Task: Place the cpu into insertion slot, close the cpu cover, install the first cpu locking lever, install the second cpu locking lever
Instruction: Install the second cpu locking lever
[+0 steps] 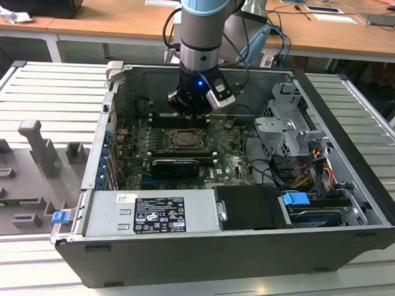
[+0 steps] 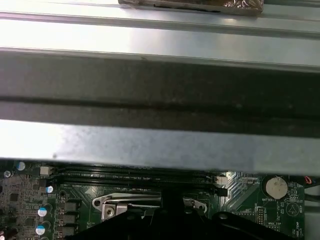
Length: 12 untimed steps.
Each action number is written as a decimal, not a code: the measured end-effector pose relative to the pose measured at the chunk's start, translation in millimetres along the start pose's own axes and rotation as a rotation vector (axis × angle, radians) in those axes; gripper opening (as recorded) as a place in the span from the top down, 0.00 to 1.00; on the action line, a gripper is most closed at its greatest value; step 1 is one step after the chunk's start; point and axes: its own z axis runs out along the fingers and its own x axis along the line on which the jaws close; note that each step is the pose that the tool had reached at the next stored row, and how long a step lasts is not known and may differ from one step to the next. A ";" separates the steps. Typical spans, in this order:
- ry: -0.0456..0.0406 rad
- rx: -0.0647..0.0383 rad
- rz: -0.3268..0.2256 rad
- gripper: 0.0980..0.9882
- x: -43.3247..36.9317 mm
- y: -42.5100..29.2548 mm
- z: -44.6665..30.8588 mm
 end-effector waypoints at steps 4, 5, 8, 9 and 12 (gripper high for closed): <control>0.0000 0.000 0.000 0.99 0.0 -0.7 -2.3; -0.0002 0.000 0.000 0.99 0.0 -0.9 -2.2; 0.0000 0.000 0.000 0.99 0.1 -1.9 -2.4; -0.0001 0.000 0.000 0.99 0.0 -2.3 -2.4; 0.0001 0.000 0.000 0.99 0.0 -3.3 -2.4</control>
